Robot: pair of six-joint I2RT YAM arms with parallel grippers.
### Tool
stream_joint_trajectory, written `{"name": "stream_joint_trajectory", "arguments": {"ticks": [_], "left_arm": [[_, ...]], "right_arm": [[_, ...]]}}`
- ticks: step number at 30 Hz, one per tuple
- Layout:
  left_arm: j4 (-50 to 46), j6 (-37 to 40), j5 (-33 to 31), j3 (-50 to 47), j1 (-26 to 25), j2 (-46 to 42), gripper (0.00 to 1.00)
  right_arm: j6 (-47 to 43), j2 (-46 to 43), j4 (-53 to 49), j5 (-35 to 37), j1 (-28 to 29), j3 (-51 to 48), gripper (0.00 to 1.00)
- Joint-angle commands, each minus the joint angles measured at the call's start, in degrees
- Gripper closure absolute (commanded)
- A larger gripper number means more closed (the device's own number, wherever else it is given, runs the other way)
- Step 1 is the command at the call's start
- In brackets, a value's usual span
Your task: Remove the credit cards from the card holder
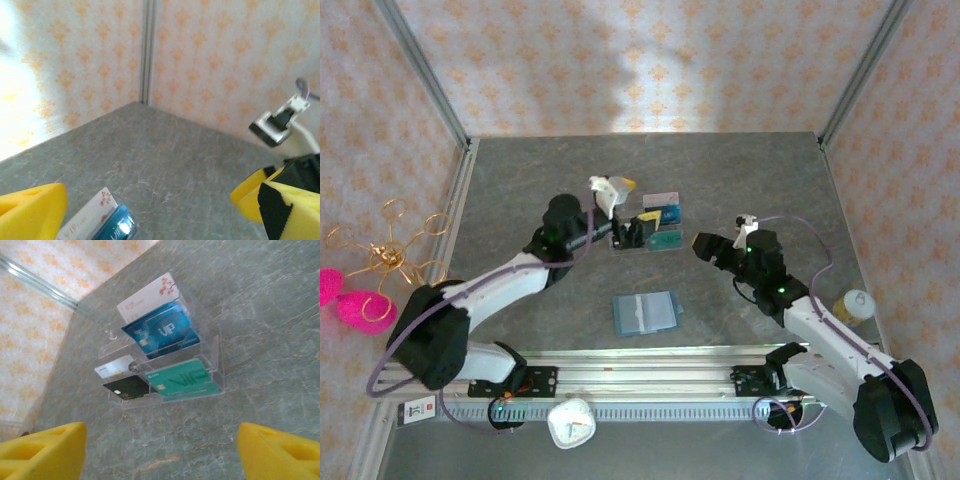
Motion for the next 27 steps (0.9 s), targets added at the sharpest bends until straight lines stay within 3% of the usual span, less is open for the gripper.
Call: {"name": "stream_joint_trajectory", "arguments": {"ticks": [1, 8, 13, 18, 21, 24, 27], "left_arm": [[7.68, -10.79, -11.45, -8.23, 0.47, -6.87, 0.01], [2.32, -15.51, -35.37, -21.21, 3.74, -23.65, 0.01], [1.99, -12.73, -50.93, -23.85, 8.23, -27.09, 0.01], [0.29, -6.85, -46.67, -20.51, 19.76, -16.7, 0.01], [6.09, -0.53, -47.04, -21.68, 22.57, -10.62, 0.0], [13.93, 2.51, -41.74, -24.67, 25.03, -3.95, 0.01], [21.58, 3.5, -42.75, -26.64, 26.37, 1.84, 0.0]], "right_arm": [[-0.78, -0.7, 1.79, 7.32, 3.35, -1.83, 0.22], [3.65, -1.97, 2.39, 15.63, 5.37, -2.91, 0.18], [5.78, -3.65, 5.56, 25.11, 5.37, -5.23, 0.0], [8.0, -1.55, 4.02, 33.23, 5.37, -2.91, 0.0], [9.11, -1.18, 3.35, 36.87, 5.37, -1.81, 0.0], [10.14, -1.08, 0.84, 41.24, 5.35, -0.37, 0.0], [12.32, -0.81, -2.21, 46.21, 5.37, 1.3, 0.0]]}}
